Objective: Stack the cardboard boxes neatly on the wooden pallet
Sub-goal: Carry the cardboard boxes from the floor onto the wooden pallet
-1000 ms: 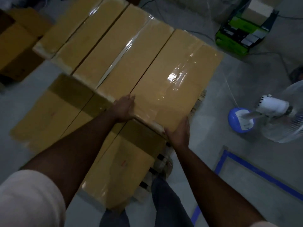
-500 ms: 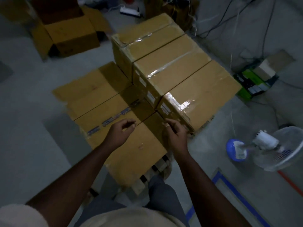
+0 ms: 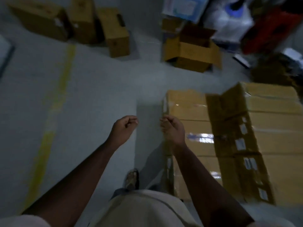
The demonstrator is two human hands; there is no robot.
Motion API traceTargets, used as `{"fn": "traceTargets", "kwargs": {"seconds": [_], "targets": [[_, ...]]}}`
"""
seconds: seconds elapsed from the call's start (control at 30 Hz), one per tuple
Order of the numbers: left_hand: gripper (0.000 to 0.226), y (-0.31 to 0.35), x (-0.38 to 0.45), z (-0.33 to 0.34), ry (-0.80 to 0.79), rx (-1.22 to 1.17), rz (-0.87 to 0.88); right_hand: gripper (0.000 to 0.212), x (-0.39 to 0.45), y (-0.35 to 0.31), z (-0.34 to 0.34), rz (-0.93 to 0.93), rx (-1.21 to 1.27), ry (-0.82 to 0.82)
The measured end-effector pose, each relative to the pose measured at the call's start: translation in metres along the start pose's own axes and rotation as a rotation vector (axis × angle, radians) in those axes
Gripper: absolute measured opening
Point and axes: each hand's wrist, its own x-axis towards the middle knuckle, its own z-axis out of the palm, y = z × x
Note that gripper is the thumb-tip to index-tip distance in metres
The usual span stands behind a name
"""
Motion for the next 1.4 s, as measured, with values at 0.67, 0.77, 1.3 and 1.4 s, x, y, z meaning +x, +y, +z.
{"fn": "traceTargets", "kwargs": {"seconds": [0.67, 0.77, 1.3, 1.4], "targets": [[0.027, 0.072, 0.356, -0.231, 0.257, -0.051, -0.020, 0.015, 0.346, -0.118, 0.310, 0.070, -0.029, -0.161], [0.026, 0.098, 0.413, -0.257, 0.265, -0.036, -0.044, 0.016, 0.403, -0.162, 0.341, 0.077, -0.027, -0.174], [0.023, 0.139, 0.899, -0.335, 0.206, 0.043, -0.244, 0.011, 0.846, -0.254, 0.493, 0.258, 0.015, -0.093], [0.019, 0.143, 1.007, -0.329, 0.126, 0.116, -0.296, 0.012, 0.950, -0.231, 0.510, 0.340, 0.001, -0.037]]}}
